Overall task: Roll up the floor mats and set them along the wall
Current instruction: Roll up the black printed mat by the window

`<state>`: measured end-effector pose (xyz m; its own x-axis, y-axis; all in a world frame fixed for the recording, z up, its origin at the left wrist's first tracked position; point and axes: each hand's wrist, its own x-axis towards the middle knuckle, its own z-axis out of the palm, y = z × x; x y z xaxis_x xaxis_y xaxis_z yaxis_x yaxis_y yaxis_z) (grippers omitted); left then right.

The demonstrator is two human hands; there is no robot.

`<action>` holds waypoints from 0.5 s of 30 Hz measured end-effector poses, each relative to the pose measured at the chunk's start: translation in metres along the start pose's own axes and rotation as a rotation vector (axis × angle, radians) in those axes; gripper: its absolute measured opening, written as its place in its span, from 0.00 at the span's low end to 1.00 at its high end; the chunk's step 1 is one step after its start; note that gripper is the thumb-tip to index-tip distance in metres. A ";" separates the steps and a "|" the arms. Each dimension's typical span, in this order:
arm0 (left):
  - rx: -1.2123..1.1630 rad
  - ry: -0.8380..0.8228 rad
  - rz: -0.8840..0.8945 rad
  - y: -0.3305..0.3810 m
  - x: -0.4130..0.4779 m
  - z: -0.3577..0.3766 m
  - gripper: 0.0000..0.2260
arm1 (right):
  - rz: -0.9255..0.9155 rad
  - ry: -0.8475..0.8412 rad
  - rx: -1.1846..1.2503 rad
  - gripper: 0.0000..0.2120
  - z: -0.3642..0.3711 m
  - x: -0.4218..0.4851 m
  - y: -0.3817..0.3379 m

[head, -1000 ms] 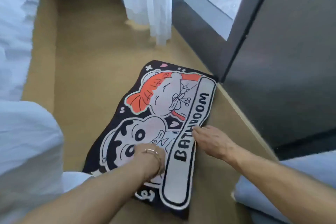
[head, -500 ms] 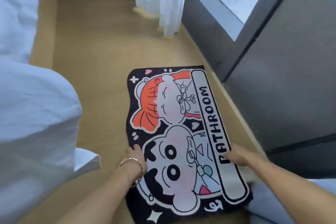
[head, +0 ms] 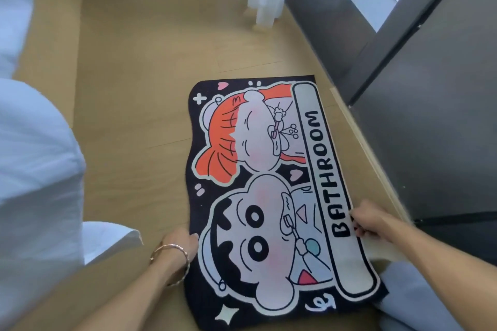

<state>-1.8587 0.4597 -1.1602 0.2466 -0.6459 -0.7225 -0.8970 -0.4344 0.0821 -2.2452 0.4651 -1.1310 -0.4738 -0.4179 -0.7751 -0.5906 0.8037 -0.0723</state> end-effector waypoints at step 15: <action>0.289 0.295 0.411 0.023 -0.011 -0.036 0.23 | -0.703 0.164 0.002 0.09 0.035 -0.013 -0.105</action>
<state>-1.8686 0.4346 -1.1259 -0.0880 -0.8910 -0.4455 -0.9942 0.0509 0.0946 -2.1546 0.4013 -1.1354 -0.0737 -0.8945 -0.4409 -0.7909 0.3217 -0.5206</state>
